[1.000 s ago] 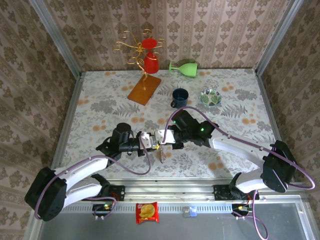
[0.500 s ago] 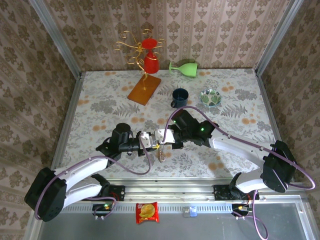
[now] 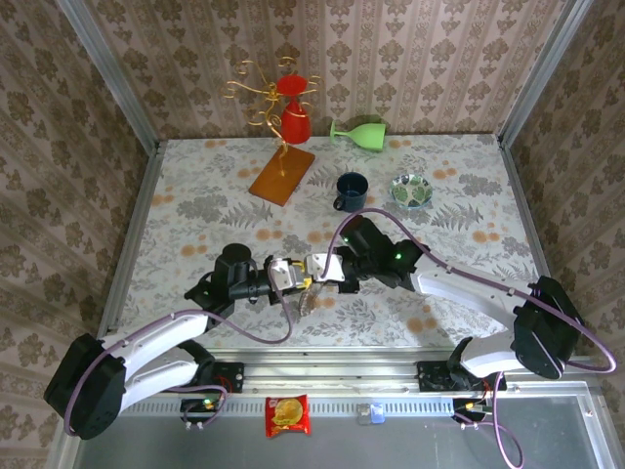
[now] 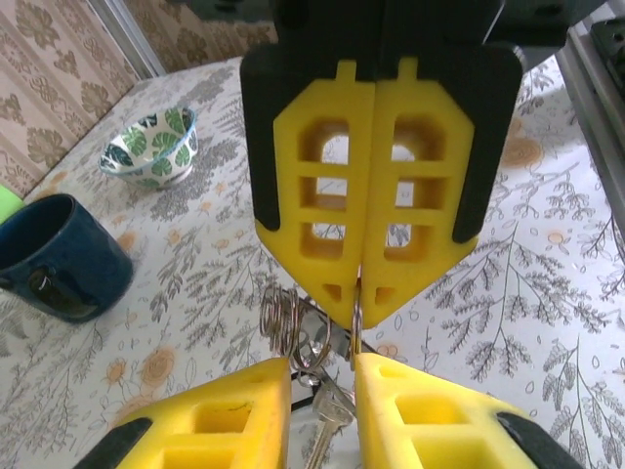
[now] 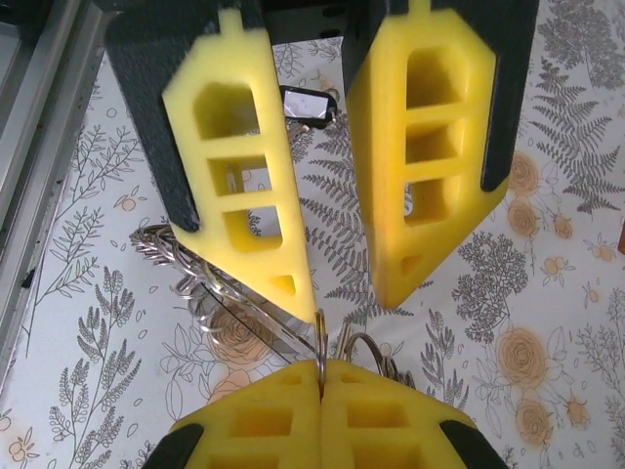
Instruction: Put the keys on the keyring
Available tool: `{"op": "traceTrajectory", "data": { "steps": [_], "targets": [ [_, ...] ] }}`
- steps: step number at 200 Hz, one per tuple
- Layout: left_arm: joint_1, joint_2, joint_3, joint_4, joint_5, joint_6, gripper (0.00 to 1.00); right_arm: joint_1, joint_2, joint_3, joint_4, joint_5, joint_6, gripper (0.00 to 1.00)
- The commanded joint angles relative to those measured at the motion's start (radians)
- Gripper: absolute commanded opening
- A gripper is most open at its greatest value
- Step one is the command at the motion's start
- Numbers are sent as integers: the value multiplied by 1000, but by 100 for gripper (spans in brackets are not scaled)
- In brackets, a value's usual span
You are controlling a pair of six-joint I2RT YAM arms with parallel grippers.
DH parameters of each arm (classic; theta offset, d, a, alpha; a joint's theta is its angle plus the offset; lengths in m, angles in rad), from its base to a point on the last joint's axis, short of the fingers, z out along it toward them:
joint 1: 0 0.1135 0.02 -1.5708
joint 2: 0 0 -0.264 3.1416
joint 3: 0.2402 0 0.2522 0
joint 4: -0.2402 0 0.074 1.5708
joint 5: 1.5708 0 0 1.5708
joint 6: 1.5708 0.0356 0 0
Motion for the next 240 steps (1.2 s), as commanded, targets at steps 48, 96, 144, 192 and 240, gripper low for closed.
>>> {"op": "traceTrajectory", "data": {
  "steps": [48, 96, 144, 192, 240],
  "targets": [
    [34, -8, -17, 92, 144, -29, 24, -12, -31, -40, 40, -83, -3, 0],
    [38, 30, 6, 96, 215, -39, 25, -12, -21, -37, 60, -89, 11, 0],
    [52, 39, 5, 100, 236, -42, 25, -12, -29, -37, 69, -118, 14, 0],
    [56, 48, 3, 119, 240, -46, 16, -11, -20, -28, 70, -150, 20, 0],
    [56, 54, 11, 86, 239, -24, 16, -12, -12, -21, 79, -177, 34, 0]
  ]
}}
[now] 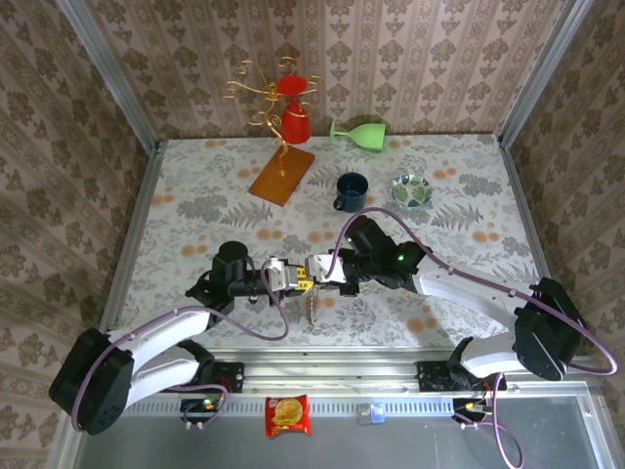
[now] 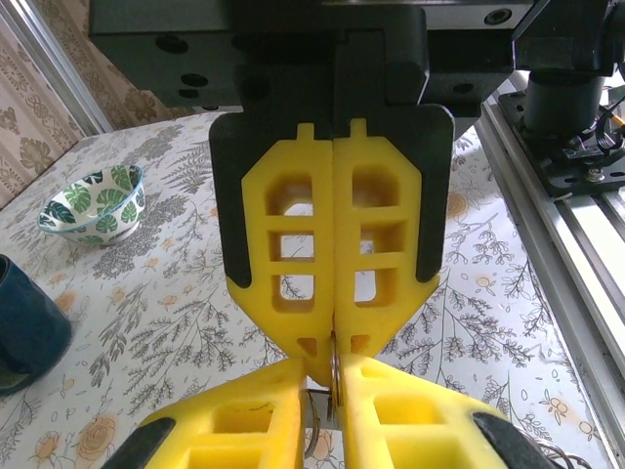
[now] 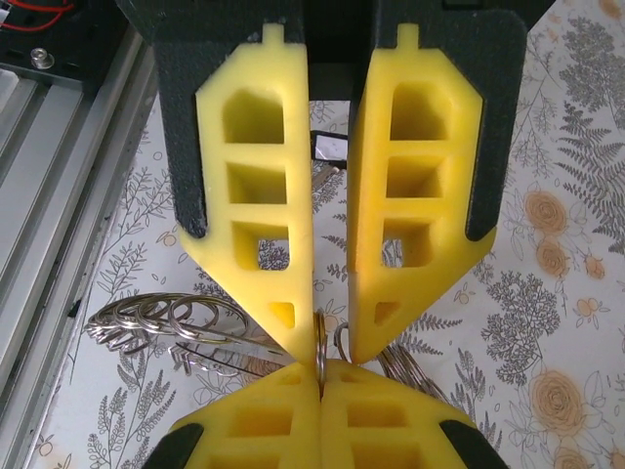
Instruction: Put the keys on the keyring
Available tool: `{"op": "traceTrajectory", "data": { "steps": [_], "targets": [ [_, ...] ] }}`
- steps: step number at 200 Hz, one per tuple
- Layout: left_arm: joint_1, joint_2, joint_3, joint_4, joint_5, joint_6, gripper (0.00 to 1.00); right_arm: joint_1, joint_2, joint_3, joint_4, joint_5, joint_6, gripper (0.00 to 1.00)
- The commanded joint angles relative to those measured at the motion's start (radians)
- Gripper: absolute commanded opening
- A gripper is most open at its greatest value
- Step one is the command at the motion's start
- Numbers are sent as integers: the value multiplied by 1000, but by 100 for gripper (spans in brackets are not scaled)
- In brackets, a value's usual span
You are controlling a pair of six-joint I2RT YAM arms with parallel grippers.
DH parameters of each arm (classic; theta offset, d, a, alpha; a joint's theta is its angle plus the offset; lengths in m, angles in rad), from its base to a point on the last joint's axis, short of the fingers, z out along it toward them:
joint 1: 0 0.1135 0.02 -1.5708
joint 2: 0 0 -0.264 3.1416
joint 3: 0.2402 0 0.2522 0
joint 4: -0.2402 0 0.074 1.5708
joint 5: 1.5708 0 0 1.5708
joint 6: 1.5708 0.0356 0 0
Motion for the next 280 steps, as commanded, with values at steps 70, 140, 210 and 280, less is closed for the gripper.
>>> {"op": "traceTrajectory", "data": {
  "steps": [70, 140, 210, 280],
  "targets": [
    [9, -11, 38, -15, -19, 5, 0, -4, 4, 19, 19, -23, 50, 6],
    [-44, -104, 190, -264, -462, -414, 0, -107, -185, -46, 40, -43, 212, 26],
    [-71, -19, 481, -708, -756, -879, 0, 109, -80, -91, 404, 138, 461, 21],
    [-59, 125, 764, -1048, -662, -1300, 0, 124, 68, -213, 789, 410, 516, 24]
  ]
}}
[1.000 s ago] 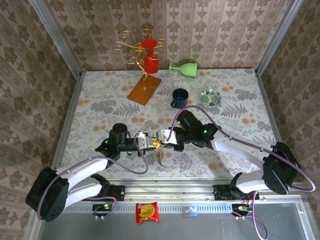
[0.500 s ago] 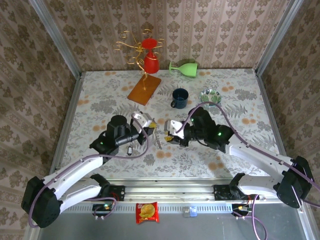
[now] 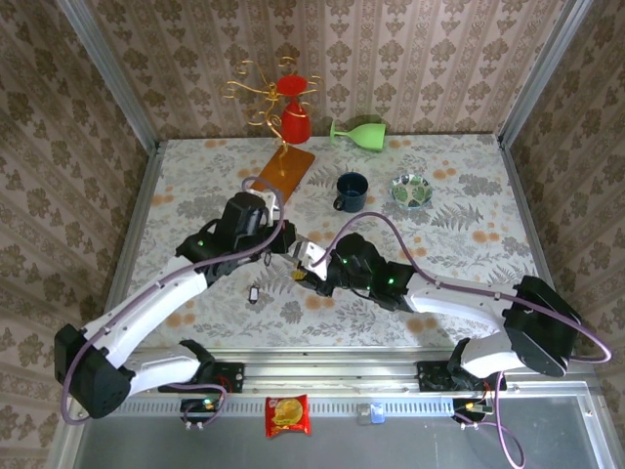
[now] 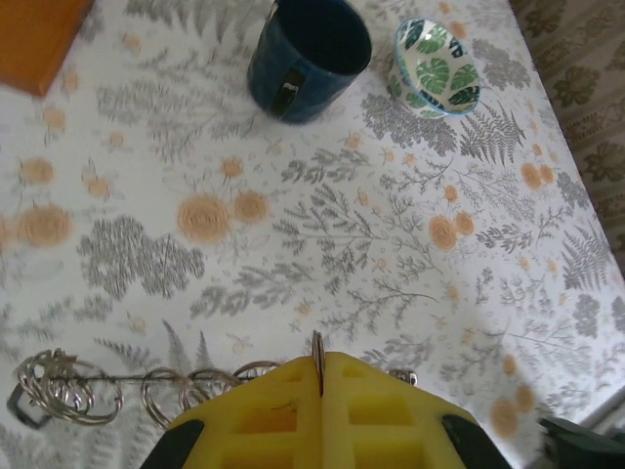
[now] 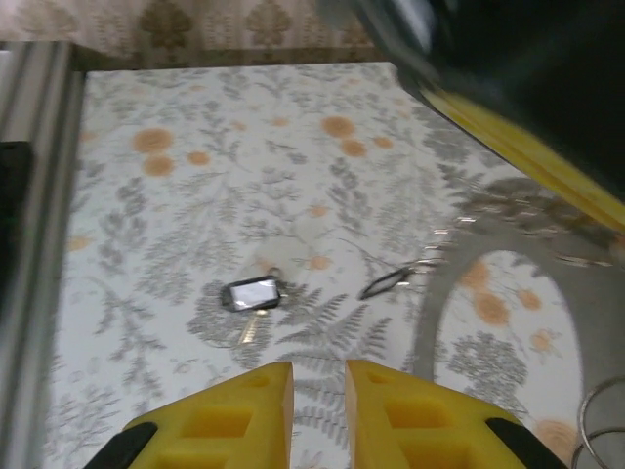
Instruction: Put the keys on the keyring
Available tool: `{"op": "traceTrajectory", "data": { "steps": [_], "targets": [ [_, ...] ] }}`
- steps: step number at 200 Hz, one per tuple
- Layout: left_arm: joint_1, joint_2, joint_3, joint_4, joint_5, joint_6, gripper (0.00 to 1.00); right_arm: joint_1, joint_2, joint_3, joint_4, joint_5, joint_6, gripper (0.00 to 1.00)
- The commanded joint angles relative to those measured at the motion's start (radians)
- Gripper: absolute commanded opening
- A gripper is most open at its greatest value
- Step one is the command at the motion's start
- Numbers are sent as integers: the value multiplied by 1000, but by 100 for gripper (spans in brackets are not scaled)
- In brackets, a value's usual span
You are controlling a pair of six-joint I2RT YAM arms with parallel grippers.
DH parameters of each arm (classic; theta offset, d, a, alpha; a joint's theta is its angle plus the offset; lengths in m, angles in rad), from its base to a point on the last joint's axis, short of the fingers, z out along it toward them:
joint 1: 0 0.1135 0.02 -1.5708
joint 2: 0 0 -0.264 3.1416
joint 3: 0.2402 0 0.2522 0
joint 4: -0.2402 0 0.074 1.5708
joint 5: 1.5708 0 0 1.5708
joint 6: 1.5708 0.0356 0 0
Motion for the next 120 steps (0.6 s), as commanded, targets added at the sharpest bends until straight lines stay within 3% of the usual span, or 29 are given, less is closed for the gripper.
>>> {"op": "traceTrajectory", "data": {
  "steps": [1, 68, 120],
  "targets": [
    [8, 22, 102, -158, 39, -191, 0, -4, 34, -57, 214, 136, 13, 24],
    [50, 110, 212, -352, 216, -407, 0, -39, 44, -149, 430, 161, -103, 25],
    [78, 127, 201, -361, 329, -584, 0, -56, 24, -204, 484, 107, -173, 25]
  ]
}}
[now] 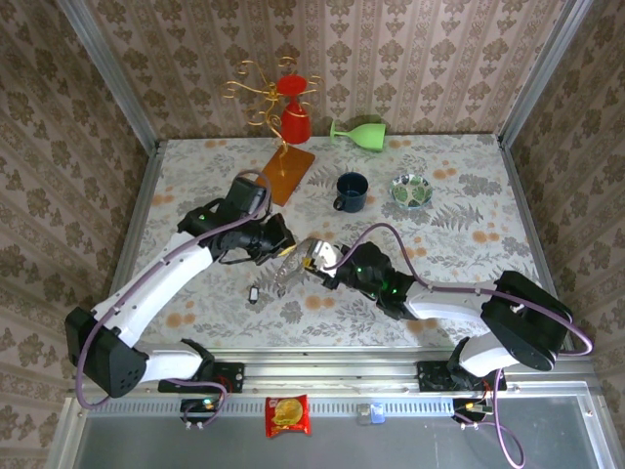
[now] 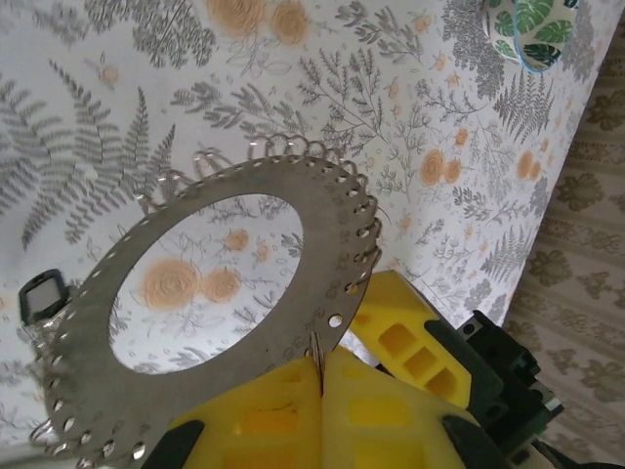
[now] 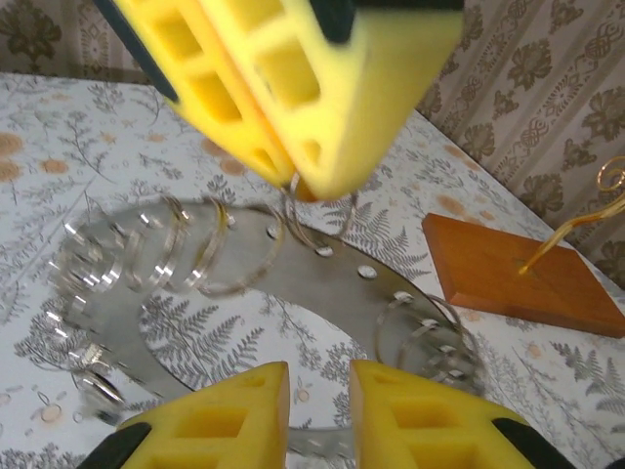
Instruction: Put the keys on the keyring
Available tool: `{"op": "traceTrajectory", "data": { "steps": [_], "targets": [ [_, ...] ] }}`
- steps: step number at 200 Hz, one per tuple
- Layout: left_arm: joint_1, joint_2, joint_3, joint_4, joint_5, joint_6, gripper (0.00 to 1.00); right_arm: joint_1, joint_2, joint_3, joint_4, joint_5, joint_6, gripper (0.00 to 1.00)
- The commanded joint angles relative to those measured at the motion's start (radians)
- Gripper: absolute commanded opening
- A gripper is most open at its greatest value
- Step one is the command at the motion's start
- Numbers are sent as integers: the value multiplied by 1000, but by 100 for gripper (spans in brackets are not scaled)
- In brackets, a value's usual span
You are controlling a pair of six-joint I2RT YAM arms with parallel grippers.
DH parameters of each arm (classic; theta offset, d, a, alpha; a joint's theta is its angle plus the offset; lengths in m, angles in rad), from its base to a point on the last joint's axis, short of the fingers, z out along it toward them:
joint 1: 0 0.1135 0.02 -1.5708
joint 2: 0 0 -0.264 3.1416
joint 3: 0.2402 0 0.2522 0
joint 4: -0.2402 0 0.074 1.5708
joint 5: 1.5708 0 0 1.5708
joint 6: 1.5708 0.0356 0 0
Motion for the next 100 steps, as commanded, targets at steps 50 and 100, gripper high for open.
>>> {"op": "traceTrajectory", "data": {
  "steps": [50, 100],
  "targets": [
    [11, 26, 41, -36, 134, -180, 0, -4, -41, -39, 102, -25, -97, 25],
    [16, 25, 37, -42, 139, -196, 0, -4, -81, -39, 98, -83, -89, 24]
  ]
}}
